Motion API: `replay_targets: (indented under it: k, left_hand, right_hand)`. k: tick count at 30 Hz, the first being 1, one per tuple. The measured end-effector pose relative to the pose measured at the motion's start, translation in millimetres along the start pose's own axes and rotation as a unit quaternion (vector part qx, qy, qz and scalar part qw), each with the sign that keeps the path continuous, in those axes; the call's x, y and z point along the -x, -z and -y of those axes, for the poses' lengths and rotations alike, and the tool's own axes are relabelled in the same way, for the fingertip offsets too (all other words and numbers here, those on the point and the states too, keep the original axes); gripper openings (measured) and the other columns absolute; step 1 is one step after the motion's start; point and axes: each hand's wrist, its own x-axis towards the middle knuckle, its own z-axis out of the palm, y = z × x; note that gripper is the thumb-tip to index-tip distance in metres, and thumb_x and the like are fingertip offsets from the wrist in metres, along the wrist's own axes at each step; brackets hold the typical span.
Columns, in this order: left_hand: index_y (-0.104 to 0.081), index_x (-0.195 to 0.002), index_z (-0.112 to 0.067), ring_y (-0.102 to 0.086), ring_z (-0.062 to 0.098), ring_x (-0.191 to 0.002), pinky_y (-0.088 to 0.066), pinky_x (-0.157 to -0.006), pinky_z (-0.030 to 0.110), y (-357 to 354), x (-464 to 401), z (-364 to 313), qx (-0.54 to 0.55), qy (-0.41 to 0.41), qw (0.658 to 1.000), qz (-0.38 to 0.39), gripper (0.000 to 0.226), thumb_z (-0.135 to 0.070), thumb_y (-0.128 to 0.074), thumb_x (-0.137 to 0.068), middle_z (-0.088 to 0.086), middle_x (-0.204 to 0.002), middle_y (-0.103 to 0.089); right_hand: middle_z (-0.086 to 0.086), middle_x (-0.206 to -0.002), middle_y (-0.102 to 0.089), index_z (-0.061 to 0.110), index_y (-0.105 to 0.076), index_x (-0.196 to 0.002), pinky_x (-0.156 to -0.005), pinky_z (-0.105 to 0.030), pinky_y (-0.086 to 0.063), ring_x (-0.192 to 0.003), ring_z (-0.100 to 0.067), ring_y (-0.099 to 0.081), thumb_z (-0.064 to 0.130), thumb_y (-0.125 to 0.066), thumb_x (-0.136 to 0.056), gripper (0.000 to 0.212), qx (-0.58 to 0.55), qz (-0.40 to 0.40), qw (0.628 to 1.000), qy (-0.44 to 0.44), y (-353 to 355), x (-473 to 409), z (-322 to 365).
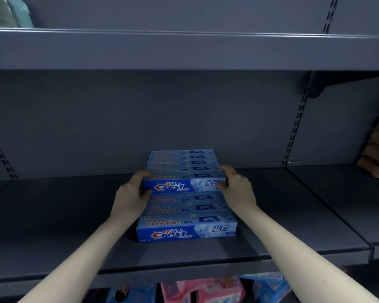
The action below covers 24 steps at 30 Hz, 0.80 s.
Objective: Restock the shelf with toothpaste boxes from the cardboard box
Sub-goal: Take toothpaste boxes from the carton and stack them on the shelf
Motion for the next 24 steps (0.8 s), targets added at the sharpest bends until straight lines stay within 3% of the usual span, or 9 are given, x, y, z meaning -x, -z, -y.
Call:
replay_targets:
  k: [4,7,11,16,18,20,24]
  left_hand:
    - [-0.048,-0.127,-0.017,-0.055,0.005,-0.083,-0.038,-0.059,0.011,-1.4,0.2,-1.6,-0.007,0.001,1.0,0.005,0.041,-0.007,-0.059,-0.088,0.0,-0.11,-0.063]
    - [-0.046,-0.13,-0.019,-0.054,0.006,-0.084,-0.039,-0.062,0.015,-1.9,0.5,-2.2,-0.011,0.002,1.0,0.007,0.043,-0.008,-0.057,-0.089,0.002,-0.113,-0.063]
    - [-0.042,-0.134,-0.021,-0.053,0.008,-0.095,-0.041,-0.076,0.022,-4.0,2.5,-0.3,-0.013,0.002,1.0,0.011,0.047,-0.008,-0.055,-0.09,0.002,-0.123,-0.058]
    - [-0.03,-0.143,-0.024,-0.039,0.017,-0.129,-0.038,-0.099,0.031,-4.7,3.9,-0.7,-0.015,-0.014,1.0,0.021,0.062,-0.02,-0.059,-0.089,0.001,-0.144,-0.037]
    - [-0.023,-0.146,-0.027,-0.024,0.018,-0.139,-0.029,-0.11,0.038,-1.9,6.0,-3.1,-0.019,-0.018,0.999,0.025,0.069,-0.031,-0.06,-0.088,0.0,-0.152,-0.024]
    - [-0.018,-0.148,-0.026,-0.011,0.015,-0.143,-0.018,-0.114,0.036,0.7,9.1,-6.6,-0.033,-0.019,0.999,0.027,0.073,-0.038,-0.058,-0.089,-0.001,-0.156,-0.015]
    - [-0.014,-0.15,-0.025,-0.003,0.014,-0.144,-0.01,-0.115,0.034,5.4,18.7,-17.8,-0.074,-0.027,0.996,0.032,0.075,-0.047,-0.053,-0.089,-0.001,-0.157,-0.009]
  right_hand:
    - [-0.006,-0.109,-0.066,0.018,-0.043,-0.134,-0.075,-0.026,-0.046,-0.097,-0.023,-0.062,0.015,-0.057,-0.091,0.045,0.001,0.001,1.0,-0.001,-1.4,0.1,1.1]
    - [-0.006,-0.109,-0.065,0.018,-0.043,-0.136,-0.075,-0.026,-0.046,-0.098,-0.023,-0.061,0.016,-0.056,-0.092,0.046,0.004,0.005,1.0,-0.002,-1.3,0.1,2.5]
    - [-0.008,-0.108,-0.065,0.017,-0.041,-0.137,-0.072,-0.024,-0.044,-0.096,-0.023,-0.061,0.018,-0.053,-0.094,0.045,0.001,0.021,1.0,-0.011,0.9,1.1,2.6]
    - [-0.006,-0.136,-0.05,0.02,-0.026,-0.145,-0.091,-0.029,-0.044,-0.116,-0.023,-0.053,0.036,-0.049,-0.094,0.059,0.002,0.068,0.997,-0.021,-1.0,5.7,3.4]
    - [-0.005,-0.148,-0.034,0.019,-0.021,-0.147,-0.102,-0.032,-0.039,-0.129,-0.023,-0.042,0.041,-0.047,-0.094,0.064,0.016,0.076,0.997,-0.016,0.3,8.3,4.6]
    - [-0.005,-0.152,-0.026,0.02,-0.019,-0.148,-0.108,-0.036,-0.035,-0.135,-0.023,-0.034,0.044,-0.046,-0.094,0.065,0.025,0.082,0.996,-0.014,2.9,10.7,5.9]
    - [-0.003,-0.15,-0.03,0.022,-0.024,-0.146,-0.107,-0.039,-0.036,-0.136,-0.021,-0.032,0.047,-0.044,-0.093,0.061,0.042,0.084,0.996,-0.002,8.7,16.4,8.6]
